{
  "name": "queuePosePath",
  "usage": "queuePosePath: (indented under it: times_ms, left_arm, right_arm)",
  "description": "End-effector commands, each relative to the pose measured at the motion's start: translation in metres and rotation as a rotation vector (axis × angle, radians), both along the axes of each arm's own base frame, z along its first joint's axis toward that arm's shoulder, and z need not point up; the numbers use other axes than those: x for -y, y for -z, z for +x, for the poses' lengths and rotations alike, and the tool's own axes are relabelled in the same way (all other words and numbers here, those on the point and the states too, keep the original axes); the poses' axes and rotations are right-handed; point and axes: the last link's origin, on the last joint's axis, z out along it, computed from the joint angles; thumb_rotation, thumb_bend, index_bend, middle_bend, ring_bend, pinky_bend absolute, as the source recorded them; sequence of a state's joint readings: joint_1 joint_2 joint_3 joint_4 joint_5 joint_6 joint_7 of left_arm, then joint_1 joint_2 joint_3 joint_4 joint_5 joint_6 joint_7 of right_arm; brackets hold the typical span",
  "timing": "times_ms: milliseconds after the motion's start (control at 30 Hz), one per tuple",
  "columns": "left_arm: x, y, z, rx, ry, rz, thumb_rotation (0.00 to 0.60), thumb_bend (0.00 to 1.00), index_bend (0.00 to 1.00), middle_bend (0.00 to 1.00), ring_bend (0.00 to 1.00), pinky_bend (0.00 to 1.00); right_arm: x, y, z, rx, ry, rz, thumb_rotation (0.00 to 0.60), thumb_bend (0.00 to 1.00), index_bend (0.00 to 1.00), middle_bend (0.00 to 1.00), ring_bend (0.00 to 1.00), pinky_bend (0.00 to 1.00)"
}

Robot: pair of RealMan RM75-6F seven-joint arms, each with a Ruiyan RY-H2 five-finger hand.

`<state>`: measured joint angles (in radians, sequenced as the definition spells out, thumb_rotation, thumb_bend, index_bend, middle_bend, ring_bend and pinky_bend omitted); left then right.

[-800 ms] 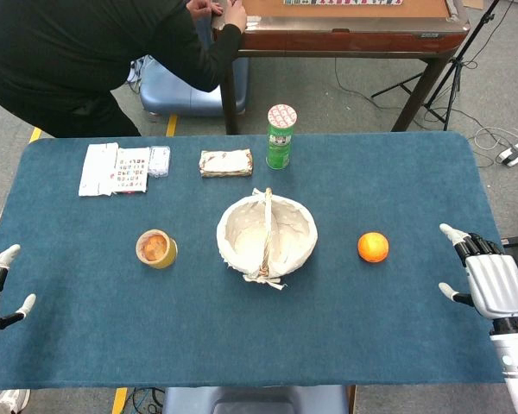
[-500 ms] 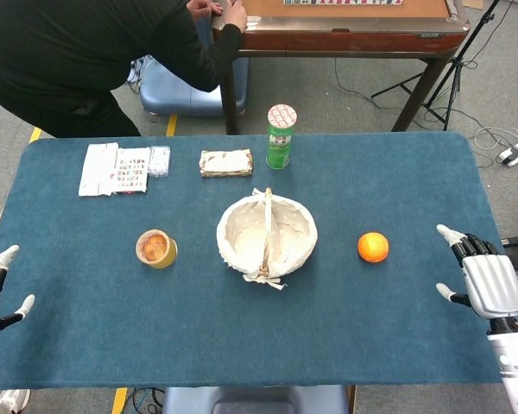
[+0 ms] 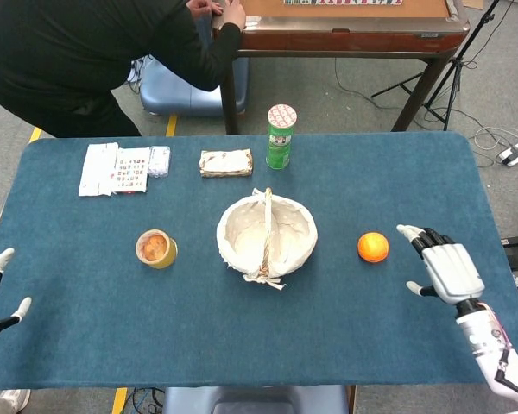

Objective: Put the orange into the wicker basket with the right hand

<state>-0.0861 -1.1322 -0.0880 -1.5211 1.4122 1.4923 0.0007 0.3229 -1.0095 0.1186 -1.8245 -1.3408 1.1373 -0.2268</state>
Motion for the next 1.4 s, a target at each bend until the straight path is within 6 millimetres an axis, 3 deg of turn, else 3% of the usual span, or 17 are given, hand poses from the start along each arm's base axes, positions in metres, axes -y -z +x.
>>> queuePosePath:
  times_ms: [33, 167, 467, 900, 1000, 1133, 1333, 1400]
  left_arm:
    - [0.002, 0.000, -0.002, -0.001, -0.006, 0.002, 0.600, 0.30, 0.10, 0.16, 0.14, 0.17]
    - [0.006, -0.002, -0.004, 0.000, -0.016, 0.007, 0.600, 0.30, 0.10, 0.16, 0.14, 0.17]
    - [0.009, -0.003, -0.008, 0.003, -0.030, 0.012, 0.600, 0.30, 0.10, 0.16, 0.14, 0.17]
    - [0.010, 0.002, -0.012, 0.010, -0.050, -0.001, 0.600, 0.30, 0.10, 0.16, 0.14, 0.17]
    - [0.010, 0.002, -0.012, 0.011, -0.052, 0.001, 0.600, 0.30, 0.10, 0.16, 0.14, 0.17]
    - [0.012, 0.002, -0.015, 0.009, -0.063, 0.001, 0.600, 0.30, 0.10, 0.16, 0.14, 0.17]
    - [0.013, 0.001, -0.017, 0.010, -0.071, 0.006, 0.600, 0.30, 0.10, 0.16, 0.14, 0.17]
    - [0.013, 0.001, -0.017, 0.010, -0.073, 0.006, 0.600, 0.30, 0.10, 0.16, 0.14, 0.17]
  right_arm:
    - [0.023, 0.017, 0.007, -0.016, 0.005, 0.057, 0.600, 0.00, 0.08, 0.13, 0.08, 0.26]
    - [0.041, 0.033, 0.010, -0.024, 0.012, 0.098, 0.600, 0.00, 0.03, 0.09, 0.04, 0.22]
    - [0.074, 0.063, 0.003, -0.052, 0.059, 0.170, 0.600, 0.00, 0.02, 0.09, 0.04, 0.22]
    - [0.095, 0.100, -0.014, -0.099, 0.101, 0.209, 0.600, 0.00, 0.04, 0.13, 0.06, 0.22]
    - [0.099, 0.105, -0.019, -0.120, 0.104, 0.204, 0.600, 0.01, 0.11, 0.16, 0.10, 0.24]
    - [0.103, 0.112, -0.024, -0.119, 0.112, 0.193, 0.600, 0.08, 0.23, 0.23, 0.18, 0.34]
    - [0.107, 0.116, -0.020, -0.098, 0.074, 0.163, 0.600, 0.33, 0.51, 0.38, 0.35, 0.57]
    - [0.108, 0.112, -0.011, -0.056, 0.045, 0.140, 0.600, 0.37, 0.57, 0.41, 0.38, 0.63]
